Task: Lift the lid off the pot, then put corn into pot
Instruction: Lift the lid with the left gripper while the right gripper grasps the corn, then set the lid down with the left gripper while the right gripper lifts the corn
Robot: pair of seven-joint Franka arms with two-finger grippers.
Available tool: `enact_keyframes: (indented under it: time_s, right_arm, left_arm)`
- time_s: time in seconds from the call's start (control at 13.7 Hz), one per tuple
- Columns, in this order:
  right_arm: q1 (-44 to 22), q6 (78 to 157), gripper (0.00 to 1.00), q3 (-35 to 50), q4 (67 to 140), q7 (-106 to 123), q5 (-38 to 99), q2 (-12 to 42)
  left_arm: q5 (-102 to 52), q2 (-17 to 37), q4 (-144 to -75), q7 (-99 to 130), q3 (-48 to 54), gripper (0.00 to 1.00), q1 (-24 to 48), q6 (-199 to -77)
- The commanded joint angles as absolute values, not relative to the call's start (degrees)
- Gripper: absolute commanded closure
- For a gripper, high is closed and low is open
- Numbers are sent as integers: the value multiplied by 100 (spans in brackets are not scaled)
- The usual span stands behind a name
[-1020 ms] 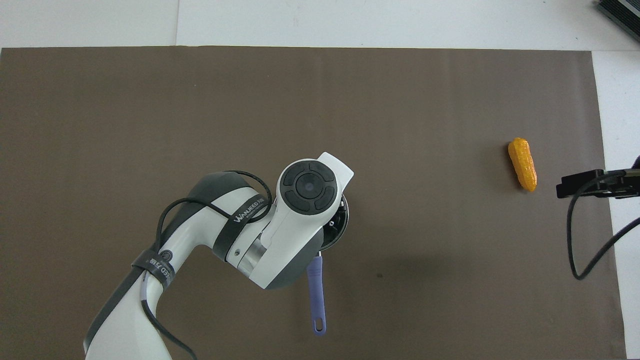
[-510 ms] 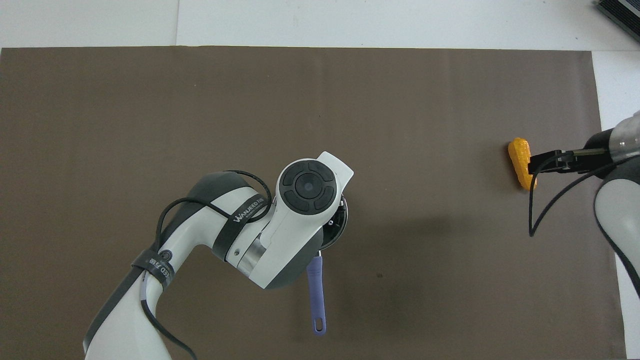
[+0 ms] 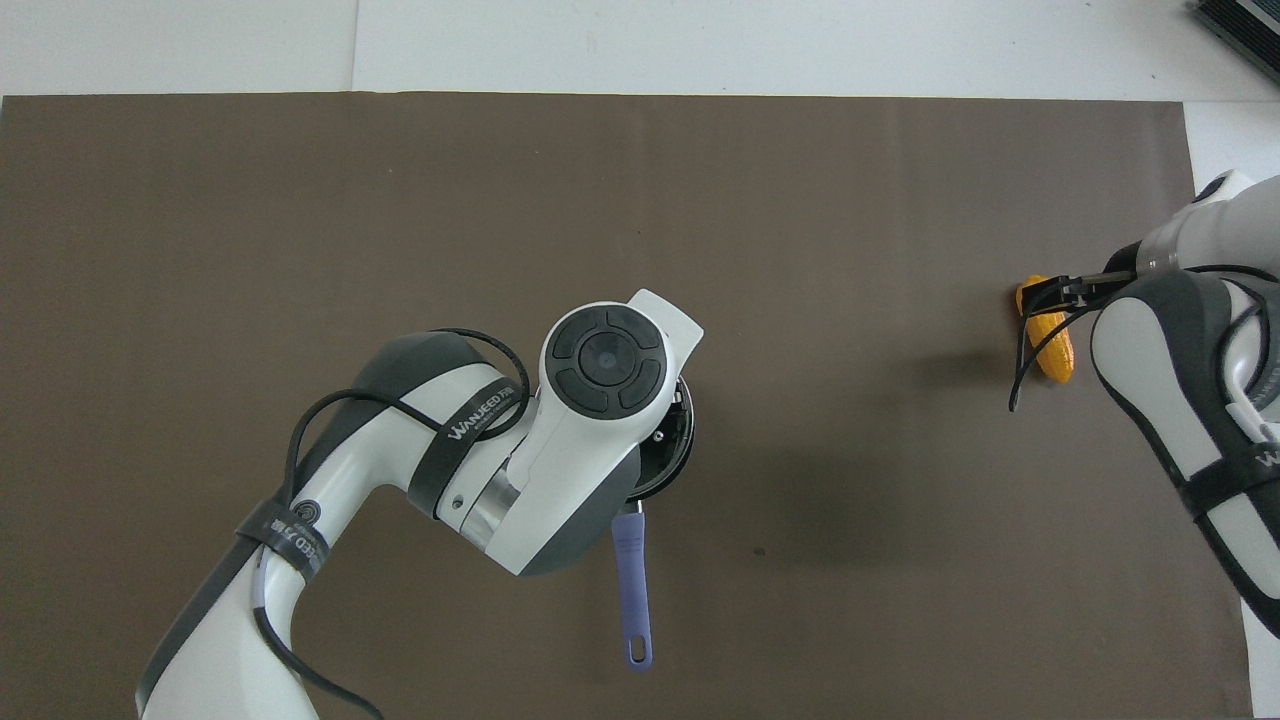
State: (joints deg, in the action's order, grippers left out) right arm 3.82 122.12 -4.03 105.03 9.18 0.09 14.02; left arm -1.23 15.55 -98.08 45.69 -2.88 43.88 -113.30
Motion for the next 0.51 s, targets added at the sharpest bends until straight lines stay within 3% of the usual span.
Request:
enact_keyframes:
  time_s: [0.0, 0.44]
  right_arm:
    - [492, 12716, 0, -360, 10477, 1134, 114, 1739]
    - [720, 13368, 0, -360, 10477, 1344, 114, 2443]
  left_arm:
    - [-79, 1293, -9721, 4614, -316, 100, 4211, -11013]
    - [-88, 739, -9765, 4535, -316, 100, 3412, -10714]
